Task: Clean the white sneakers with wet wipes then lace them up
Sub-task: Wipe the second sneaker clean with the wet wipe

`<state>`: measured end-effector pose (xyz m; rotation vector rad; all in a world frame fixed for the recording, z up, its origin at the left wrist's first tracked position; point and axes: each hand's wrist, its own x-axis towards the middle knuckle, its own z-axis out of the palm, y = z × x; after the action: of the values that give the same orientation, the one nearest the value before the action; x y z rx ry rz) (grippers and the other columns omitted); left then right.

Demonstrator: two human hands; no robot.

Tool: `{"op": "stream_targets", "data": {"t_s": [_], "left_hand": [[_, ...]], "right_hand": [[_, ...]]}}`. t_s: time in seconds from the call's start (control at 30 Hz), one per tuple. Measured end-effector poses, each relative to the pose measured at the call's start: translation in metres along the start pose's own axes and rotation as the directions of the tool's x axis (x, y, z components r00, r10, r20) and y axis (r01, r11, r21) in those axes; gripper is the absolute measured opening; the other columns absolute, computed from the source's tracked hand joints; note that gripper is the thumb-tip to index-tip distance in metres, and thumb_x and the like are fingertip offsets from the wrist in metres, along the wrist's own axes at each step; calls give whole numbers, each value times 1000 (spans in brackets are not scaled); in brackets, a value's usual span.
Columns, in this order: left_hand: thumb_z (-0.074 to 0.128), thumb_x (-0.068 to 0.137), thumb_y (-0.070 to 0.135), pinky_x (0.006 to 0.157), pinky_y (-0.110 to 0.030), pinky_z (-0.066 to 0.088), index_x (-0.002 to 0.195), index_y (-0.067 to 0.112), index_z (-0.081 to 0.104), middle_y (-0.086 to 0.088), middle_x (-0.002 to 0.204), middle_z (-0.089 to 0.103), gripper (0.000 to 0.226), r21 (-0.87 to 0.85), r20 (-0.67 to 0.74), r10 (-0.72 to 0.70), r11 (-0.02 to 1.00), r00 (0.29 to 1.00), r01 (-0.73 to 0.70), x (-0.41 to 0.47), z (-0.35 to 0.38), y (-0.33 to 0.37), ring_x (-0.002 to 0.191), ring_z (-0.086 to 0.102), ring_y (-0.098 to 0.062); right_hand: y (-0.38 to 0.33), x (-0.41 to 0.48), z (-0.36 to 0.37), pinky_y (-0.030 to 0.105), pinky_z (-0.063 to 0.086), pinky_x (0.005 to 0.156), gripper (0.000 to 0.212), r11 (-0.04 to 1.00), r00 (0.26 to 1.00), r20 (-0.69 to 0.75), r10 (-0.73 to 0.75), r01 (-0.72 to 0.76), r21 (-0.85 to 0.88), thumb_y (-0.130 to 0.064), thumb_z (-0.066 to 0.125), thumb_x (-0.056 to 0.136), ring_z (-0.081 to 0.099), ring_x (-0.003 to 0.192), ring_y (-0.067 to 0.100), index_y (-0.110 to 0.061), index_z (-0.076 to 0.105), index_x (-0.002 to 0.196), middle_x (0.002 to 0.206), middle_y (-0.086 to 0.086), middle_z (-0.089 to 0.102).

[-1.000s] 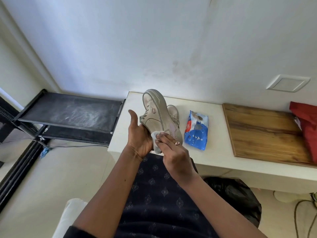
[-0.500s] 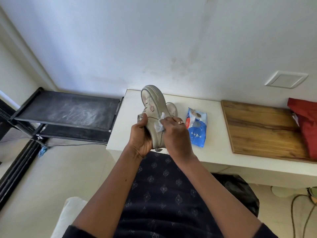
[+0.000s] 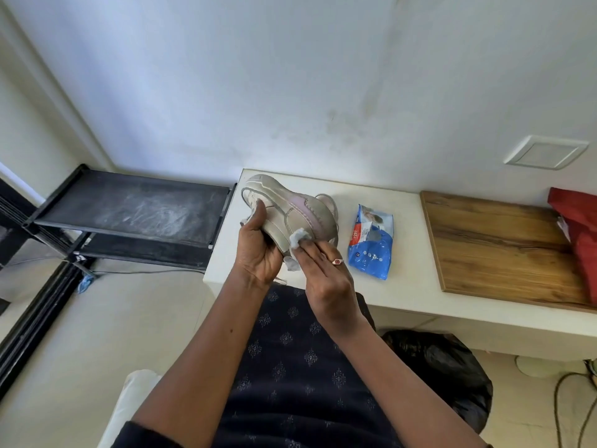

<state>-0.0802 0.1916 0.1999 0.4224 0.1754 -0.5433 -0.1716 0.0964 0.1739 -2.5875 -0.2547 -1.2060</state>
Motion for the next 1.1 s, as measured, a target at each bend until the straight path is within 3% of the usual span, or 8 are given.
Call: {"op": "stream_targets", "data": {"t_s": [0.2, 0.33, 0.4, 0.53, 0.8, 0.9, 0.97, 1.1], "left_hand": [[30, 97, 51, 96, -36, 47, 113, -8, 56, -23, 108, 61, 66, 108, -143, -91, 988, 985, 107, -8, 4, -14, 99, 65, -29], [22, 99, 51, 68, -36, 58, 72, -15, 68, -28, 78, 67, 85, 57, -53, -129, 990, 990, 132, -15, 14, -8, 71, 71, -33], [22, 98, 54, 62, -41, 58, 81, -17, 65, -31, 80, 67, 84, 70, -30, -155, 985, 988, 156, -18, 18, -5, 70, 70, -36], [23, 100, 46, 80, -51, 50, 105, -6, 55, -25, 91, 69, 62, -13, -66, -77, 997, 995, 76, -14, 15, -4, 79, 71, -33], [22, 99, 51, 80, -48, 52, 112, -9, 55, -29, 103, 65, 70, -5, -29, -91, 996, 995, 91, -17, 16, -4, 90, 68, -37], [18, 99, 50, 68, -39, 58, 88, -18, 65, -32, 88, 66, 83, 14, -19, -132, 991, 991, 132, -24, 19, -10, 78, 71, -35], [19, 100, 49, 64, -36, 59, 92, -19, 59, -33, 84, 66, 79, -4, -28, -131, 991, 991, 131, -24, 17, -11, 74, 71, -35], [30, 96, 53, 77, -52, 52, 101, -21, 58, -38, 101, 61, 79, -93, 17, -173, 980, 985, 173, -21, 13, -7, 87, 67, -46]], "right_hand": [[-11, 31, 9, 33, 49, 93, 29, 996, 988, 131, 83, -87, 26, -5, 47, 85, 62, 101, 27, 1, 69, 103, 104, 12, 69], [-4, 32, 0, 30, 48, 91, 28, 990, 986, 147, -74, 55, 127, -1, 44, 88, 62, 102, 25, 2, 70, 99, 105, 12, 69], [3, 20, -5, 29, 46, 94, 27, 982, 982, 120, -147, 129, 141, 1, 44, 93, 58, 105, 23, 3, 70, 101, 108, 13, 68], [18, 2, -6, 35, 52, 86, 22, 980, 988, 59, -141, 130, 152, 6, 52, 89, 61, 99, 25, 2, 70, 102, 106, 14, 68], [13, 18, 0, 30, 48, 93, 31, 986, 997, -10, -79, 80, 144, 1, 39, 96, 57, 103, 23, 4, 70, 100, 103, 14, 69], [2, 37, 2, 27, 45, 89, 25, 989, 999, 40, -36, 30, 144, -1, 47, 87, 64, 93, 27, 4, 71, 94, 96, 13, 70], [-1, 42, 2, 29, 47, 87, 27, 985, 994, 94, -55, 39, 168, -1, 46, 84, 66, 91, 28, 4, 71, 93, 94, 13, 70], [3, 21, -6, 29, 48, 85, 25, 978, 994, 53, -98, 86, 190, 3, 47, 84, 65, 94, 26, 4, 71, 91, 97, 12, 70]]}}
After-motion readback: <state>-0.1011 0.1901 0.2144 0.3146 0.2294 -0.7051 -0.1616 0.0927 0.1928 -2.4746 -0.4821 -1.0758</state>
